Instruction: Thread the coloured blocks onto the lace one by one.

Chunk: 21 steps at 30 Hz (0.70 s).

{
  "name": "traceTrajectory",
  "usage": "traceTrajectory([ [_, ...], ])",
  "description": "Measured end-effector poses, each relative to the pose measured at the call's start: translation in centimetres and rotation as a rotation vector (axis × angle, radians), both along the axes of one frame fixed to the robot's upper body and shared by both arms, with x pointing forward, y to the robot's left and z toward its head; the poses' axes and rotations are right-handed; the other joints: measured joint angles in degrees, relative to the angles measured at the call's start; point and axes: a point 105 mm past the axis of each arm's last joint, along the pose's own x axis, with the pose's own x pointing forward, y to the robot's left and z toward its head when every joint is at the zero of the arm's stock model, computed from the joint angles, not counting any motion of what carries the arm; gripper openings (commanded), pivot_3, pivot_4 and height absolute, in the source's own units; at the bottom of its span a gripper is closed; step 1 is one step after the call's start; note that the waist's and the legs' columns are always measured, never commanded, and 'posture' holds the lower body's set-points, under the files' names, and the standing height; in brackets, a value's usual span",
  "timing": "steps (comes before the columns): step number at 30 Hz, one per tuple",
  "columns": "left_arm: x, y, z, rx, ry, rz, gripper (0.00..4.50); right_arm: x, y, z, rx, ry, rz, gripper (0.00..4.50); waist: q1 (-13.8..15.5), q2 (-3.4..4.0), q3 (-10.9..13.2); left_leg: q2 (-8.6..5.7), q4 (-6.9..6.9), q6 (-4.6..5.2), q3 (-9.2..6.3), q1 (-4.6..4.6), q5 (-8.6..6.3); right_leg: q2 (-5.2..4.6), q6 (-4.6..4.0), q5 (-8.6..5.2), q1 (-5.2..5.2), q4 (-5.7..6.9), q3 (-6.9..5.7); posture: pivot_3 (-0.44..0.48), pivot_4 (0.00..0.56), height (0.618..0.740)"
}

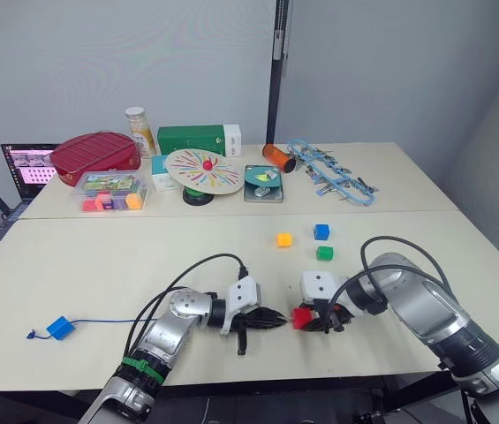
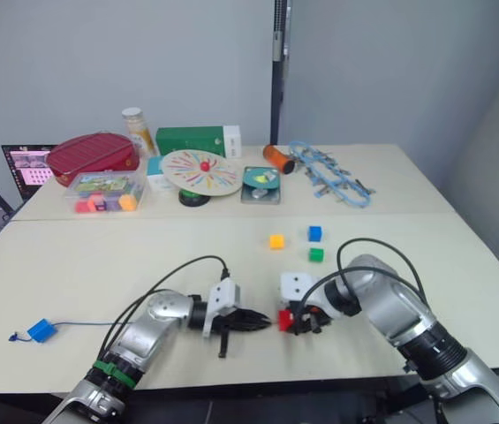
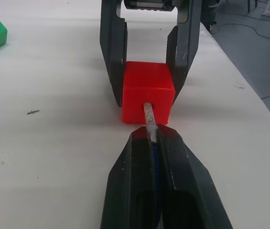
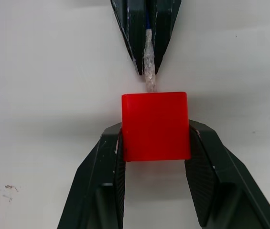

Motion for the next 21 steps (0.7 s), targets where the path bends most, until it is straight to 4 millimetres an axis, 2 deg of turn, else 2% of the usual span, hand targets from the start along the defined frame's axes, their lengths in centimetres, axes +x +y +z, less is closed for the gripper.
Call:
traceTrajectory([
  [3,0.3,-1.0,0.0,0.012,-0.006,-0.006,0.00,0.0,0.0,0.0,0.000,-0.001,-0.005,1.18,-0.1,0.00,0.0,-0.01,0.00,0.00,0.01,0.00,0.00,0.00,0.00,0.00,0.01,0.00,0.00,0.000,0.150,0.740],
  [8,0.5,-1.0,0.1,0.018,0.003,0.004,1.68,-0.2,0.0,0.0,0.001,0.006,-0.013,1.18,0.1,-0.03,0.0,0.00,0.02,0.01,-0.01,0.01,0.00,0.00,0.00,0.00,0.04,0.00,0.00,0.000,0.150,0.740],
  [11,0.9,-0.3,0.4,0.054,-0.011,0.018,2.64,-0.2,0.2,0.0,0.006,0.008,-0.017,1.18,-0.2,-0.03,0.0,0.03,0.02,0.00,-0.01,0.01,0.00,0.03,0.00,0.00,0.00,0.02,0.00,0.000,0.150,0.740],
  [17,1.0,2.2,1.2,0.136,-0.058,0.040,2.68,-0.1,0.5,-0.1,0.016,0.007,-0.016,1.18,-0.9,-0.03,0.0,0.04,-0.03,0.00,-0.03,0.02,0.00,0.04,0.00,0.00,-0.01,0.03,0.00,0.000,0.150,0.740],
  [21,0.5,4.5,0.4,0.180,-0.041,0.075,2.68,-0.1,0.7,-0.1,0.021,0.010,-0.014,1.18,-1.0,-0.02,0.0,0.07,-0.12,-0.01,-0.02,0.11,0.00,0.04,-0.01,-0.01,0.00,0.03,0.00,0.000,0.150,0.740],
])
